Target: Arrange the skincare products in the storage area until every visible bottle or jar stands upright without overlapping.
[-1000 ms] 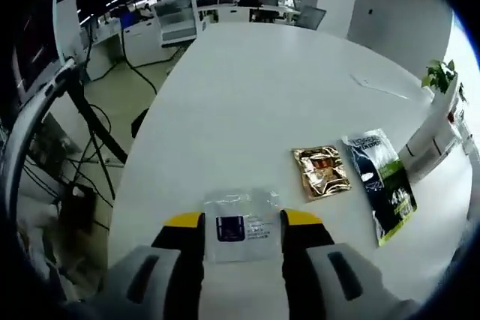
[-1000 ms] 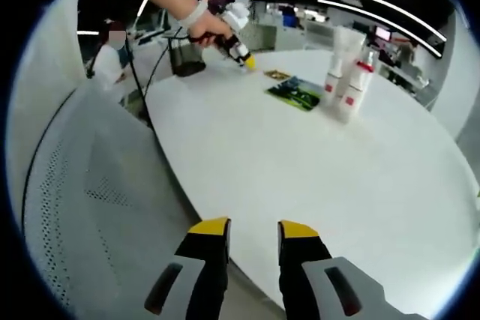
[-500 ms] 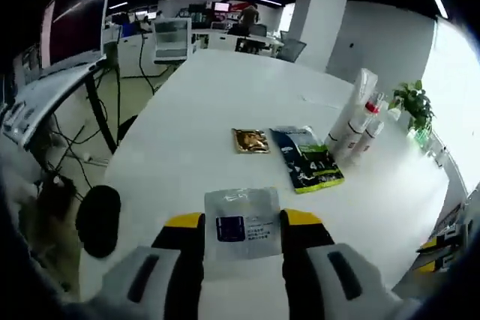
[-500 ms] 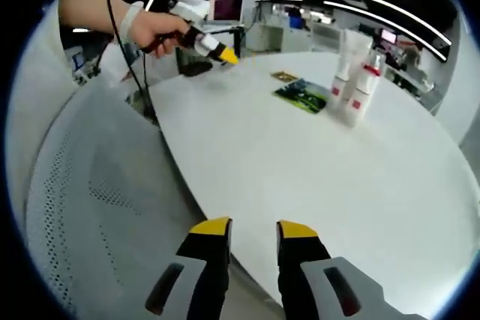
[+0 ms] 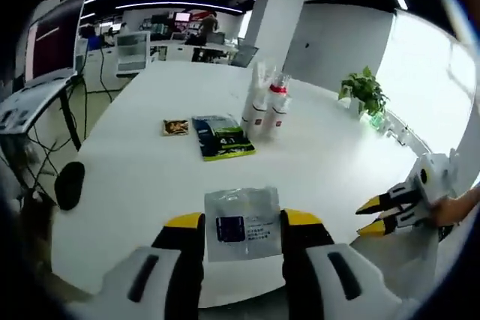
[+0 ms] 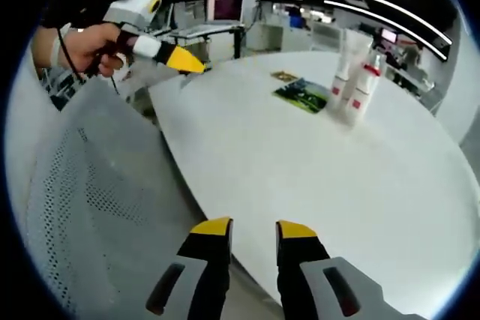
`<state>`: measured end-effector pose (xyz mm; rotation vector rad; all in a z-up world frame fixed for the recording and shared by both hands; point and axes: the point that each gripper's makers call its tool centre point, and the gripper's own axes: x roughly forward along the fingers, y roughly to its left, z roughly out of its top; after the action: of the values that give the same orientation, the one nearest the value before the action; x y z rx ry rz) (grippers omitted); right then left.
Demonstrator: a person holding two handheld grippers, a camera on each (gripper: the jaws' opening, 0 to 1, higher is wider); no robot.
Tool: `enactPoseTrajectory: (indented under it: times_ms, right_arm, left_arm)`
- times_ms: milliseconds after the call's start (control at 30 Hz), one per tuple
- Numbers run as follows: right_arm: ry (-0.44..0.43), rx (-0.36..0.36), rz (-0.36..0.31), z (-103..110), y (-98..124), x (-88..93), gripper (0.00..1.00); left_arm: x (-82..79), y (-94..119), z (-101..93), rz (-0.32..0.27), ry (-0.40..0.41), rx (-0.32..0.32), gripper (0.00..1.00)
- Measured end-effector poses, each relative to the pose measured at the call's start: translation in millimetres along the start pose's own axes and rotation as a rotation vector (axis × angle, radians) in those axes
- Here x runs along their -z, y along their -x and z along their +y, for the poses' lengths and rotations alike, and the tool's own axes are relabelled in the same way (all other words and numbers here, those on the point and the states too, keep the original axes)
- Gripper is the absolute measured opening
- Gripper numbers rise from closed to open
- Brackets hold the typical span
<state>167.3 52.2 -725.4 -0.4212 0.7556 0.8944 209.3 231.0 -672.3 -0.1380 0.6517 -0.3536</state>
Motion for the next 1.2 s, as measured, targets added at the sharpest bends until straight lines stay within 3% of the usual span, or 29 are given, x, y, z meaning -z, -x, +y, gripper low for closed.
enactPoseTrajectory:
  times_ms: [100, 200, 300, 533, 633, 733, 900, 967, 1033, 1100, 1200]
  right_arm:
    - [0.01, 0.002, 0.001, 0.1, 0.0, -0.1, 0.23]
    - [-0.002, 0.018, -0.005, -4.7, 1.7, -1.5, 0.24]
    - [-0.009, 0.033, -0.006, -8.1, 2.6, -0.9, 0.24]
    - [-0.022, 0.038, -0.019, -8.7, 4.7, -3.1, 0.24]
    - [-0.033, 0.037, -0.024, -8.3, 5.3, -4.6, 0.24]
    - [-0.056, 0.02, -0.052, -5.9, 6.2, -11.8, 0.24]
    - [-0.206, -0.019, -0.106, -8.8, 11.9, -24.6, 0.22]
    - [-0.181, -0.027, -0.115, -5.1, 13.5, -30.6, 0.25]
    - [-0.301, -0.095, -0.209, 10.4, 15.1, -53.7, 0.28]
    - [-0.462, -0.126, -0.28, 14.2, 14.4, -72.2, 0.28]
    - [-0.627, -0.189, -0.357, 19.9, 6.8, -92.0, 0.29]
  left_arm:
    - [2.8, -0.4, -16.5, 0.016, -0.171, 0.029, 0.36]
    - [-3.3, -2.2, -18.2, -0.018, -0.091, 0.029, 0.36]
    - [3.8, -8.3, -23.9, 0.02, -0.079, 0.053, 0.36]
    - [19.4, -15.4, -44.9, 0.059, -0.332, 0.073, 0.36]
    - [26.4, -20.1, -42.0, 0.063, -0.323, 0.062, 0.36]
    - [19.8, -20.2, -33.6, 0.036, -0.319, 0.033, 0.36]
    - [15.7, -18.9, -26.2, 0.012, -0.275, 0.01, 0.36]
    - [13.4, -18.2, -27.4, -0.005, -0.284, 0.005, 0.36]
    - [11.7, -19.0, -29.6, -0.012, -0.335, -0.002, 0.36]
    - [12.1, -18.1, -30.5, -0.012, -0.327, 0.005, 0.36]
    - [11.2, -16.6, -34.4, -0.024, -0.333, 0.014, 0.36]
